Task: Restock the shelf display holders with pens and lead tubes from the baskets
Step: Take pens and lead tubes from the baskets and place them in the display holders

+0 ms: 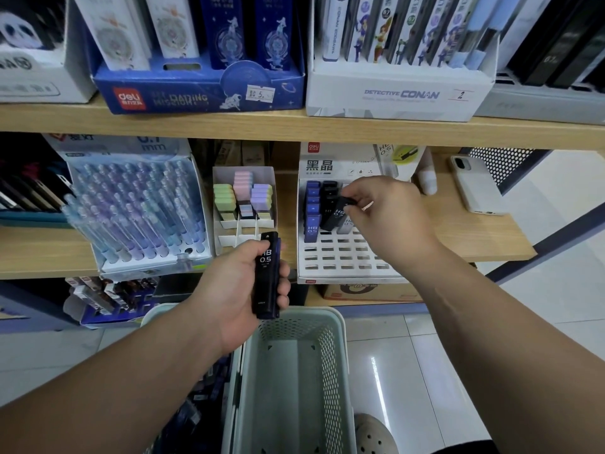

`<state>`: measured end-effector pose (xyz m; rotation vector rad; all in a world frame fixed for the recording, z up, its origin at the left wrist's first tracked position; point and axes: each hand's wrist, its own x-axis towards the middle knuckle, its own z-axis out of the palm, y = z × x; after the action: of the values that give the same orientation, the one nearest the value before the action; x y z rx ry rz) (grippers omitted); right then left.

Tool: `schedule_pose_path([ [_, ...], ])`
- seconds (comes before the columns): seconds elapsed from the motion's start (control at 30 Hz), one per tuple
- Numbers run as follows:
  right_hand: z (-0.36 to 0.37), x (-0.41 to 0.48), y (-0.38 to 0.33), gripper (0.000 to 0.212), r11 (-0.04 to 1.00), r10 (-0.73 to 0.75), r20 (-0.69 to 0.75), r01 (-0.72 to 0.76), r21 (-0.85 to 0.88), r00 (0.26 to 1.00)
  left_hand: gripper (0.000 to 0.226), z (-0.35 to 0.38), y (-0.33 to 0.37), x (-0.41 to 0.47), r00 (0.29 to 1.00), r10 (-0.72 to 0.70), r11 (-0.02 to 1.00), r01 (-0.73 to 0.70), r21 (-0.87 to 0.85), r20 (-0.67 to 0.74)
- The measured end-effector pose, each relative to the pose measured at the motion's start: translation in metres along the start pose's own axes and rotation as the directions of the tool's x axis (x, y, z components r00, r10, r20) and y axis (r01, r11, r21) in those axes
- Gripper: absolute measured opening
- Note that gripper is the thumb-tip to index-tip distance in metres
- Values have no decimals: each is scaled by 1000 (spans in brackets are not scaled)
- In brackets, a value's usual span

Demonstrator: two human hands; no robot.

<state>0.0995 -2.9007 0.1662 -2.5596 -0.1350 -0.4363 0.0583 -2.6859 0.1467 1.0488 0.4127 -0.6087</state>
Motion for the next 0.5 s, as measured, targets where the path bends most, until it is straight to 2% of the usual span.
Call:
schedule_pose_path([
  [0.2,1,0,0,24,998,-48,28,49,-34,998,37,0,-1,2,998,50,998,-48,38,-42],
  [0.3,2,0,0,25,998,-64,45,65,-25,997,25,0,-1,3,997,63,997,-61,44,-42],
  [0.5,11,-1,8,24,987,-111,-19,108,-123,994,15,-1,-3,3,995,92,994,-89,68,-30],
])
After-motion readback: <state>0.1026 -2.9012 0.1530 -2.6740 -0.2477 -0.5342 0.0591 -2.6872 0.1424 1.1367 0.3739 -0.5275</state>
